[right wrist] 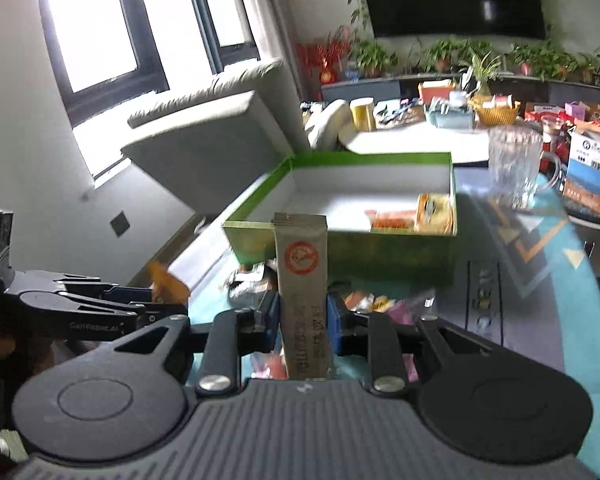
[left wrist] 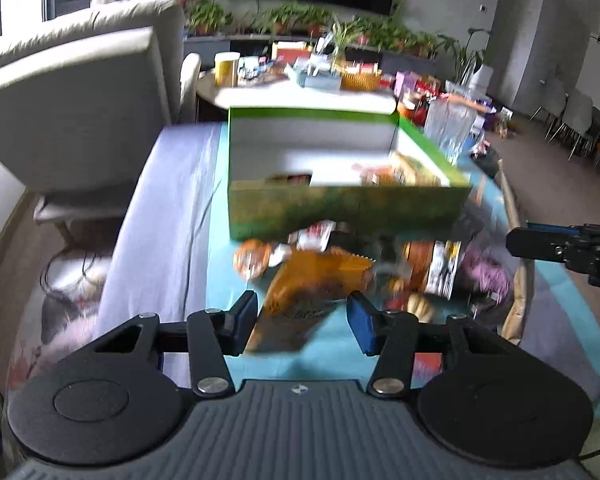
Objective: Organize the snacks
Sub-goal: 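Lift both packets over the green box and open both tools to drop them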
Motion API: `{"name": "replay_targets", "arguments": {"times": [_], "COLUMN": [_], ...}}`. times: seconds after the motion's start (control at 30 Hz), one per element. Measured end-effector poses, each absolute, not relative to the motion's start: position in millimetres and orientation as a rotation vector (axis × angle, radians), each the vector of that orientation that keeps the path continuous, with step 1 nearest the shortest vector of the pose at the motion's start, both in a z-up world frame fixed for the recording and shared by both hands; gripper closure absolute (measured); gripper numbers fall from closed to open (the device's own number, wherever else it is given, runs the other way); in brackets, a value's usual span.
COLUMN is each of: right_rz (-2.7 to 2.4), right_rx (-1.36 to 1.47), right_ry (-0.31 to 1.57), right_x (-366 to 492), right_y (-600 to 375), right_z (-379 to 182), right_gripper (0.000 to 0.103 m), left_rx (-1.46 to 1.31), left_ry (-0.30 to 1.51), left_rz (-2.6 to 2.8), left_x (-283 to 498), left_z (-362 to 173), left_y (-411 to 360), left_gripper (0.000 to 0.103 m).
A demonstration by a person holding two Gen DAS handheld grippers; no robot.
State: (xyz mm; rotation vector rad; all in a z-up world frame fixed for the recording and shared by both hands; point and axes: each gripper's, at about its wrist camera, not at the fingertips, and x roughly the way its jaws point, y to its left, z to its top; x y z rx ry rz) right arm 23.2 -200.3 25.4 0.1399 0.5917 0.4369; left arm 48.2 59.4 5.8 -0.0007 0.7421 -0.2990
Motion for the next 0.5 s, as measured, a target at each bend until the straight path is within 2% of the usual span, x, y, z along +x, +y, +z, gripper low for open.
{"name": "replay_targets", "arguments": {"times": [0.17,0.5], "right_rz": [0.431,0.374], "right_rx": [0.175,0.205], "right_ry": [0.538,0.426], "right_x": [40.0,83.9], "right_y": [-200.3,-201.3], "right_z": [37.7,63.9], "right_gripper": [0.079,0.079], "left_rx": [0.007,-0.011], "left_ry": [0.688,0.611], "left_rz": [-0.320,-0.352], "left_x": [64.0,113.2], "left_z": [26.7,58.4], "left_y": [50.1,34.9], "left_gripper": [0.060,0.061]}}
